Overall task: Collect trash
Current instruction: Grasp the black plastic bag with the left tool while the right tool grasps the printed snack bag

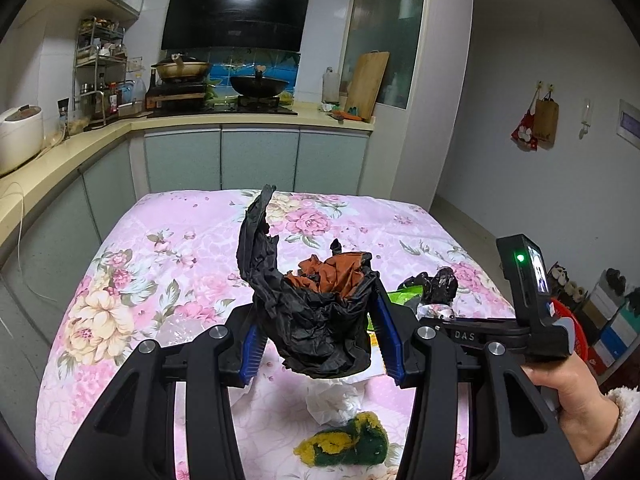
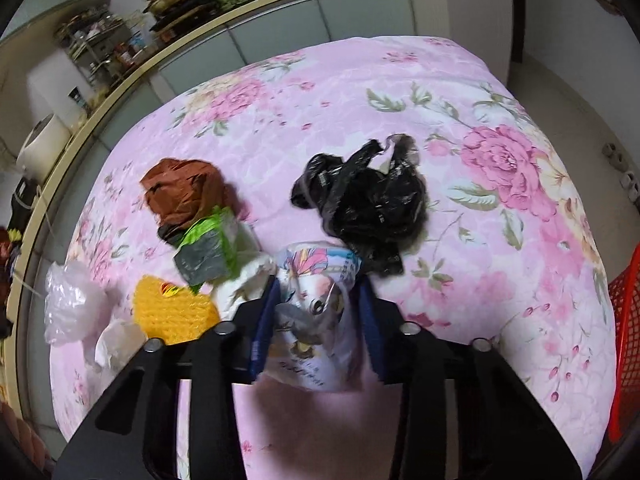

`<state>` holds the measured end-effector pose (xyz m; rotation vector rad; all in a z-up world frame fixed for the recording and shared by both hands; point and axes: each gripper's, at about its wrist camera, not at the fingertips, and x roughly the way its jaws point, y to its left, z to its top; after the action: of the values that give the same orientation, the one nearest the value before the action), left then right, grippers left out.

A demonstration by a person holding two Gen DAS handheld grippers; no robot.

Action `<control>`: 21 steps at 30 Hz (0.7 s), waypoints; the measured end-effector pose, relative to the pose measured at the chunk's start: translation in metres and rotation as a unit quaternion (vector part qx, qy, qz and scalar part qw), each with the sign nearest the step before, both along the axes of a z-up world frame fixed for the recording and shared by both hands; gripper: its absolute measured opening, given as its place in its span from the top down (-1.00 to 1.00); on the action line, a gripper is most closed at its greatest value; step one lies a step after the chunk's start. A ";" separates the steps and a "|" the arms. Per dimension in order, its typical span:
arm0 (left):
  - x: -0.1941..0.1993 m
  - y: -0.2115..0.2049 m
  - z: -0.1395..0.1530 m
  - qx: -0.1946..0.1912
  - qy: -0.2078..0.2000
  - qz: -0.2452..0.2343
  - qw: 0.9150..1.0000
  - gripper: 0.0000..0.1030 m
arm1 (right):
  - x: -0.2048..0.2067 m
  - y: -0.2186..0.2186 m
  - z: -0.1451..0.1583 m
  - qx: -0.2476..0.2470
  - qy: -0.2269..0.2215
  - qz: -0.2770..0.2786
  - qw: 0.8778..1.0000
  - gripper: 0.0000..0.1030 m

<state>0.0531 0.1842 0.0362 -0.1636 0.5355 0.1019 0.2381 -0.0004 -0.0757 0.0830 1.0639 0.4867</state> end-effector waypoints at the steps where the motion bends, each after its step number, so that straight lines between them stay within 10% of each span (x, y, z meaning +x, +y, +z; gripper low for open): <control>1: -0.001 -0.001 0.000 0.002 0.000 0.001 1.000 0.11 | -0.002 -0.002 0.001 0.003 -0.001 0.000 1.000 0.38; 21: -0.007 -0.026 0.022 0.024 -0.024 0.008 0.999 0.11 | -0.059 -0.059 0.074 0.029 -0.127 -0.029 0.991 0.41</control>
<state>0.0461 0.1587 0.0586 -0.1233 0.4840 0.1253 0.1789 -0.0597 -0.0018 0.1001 0.7965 0.4616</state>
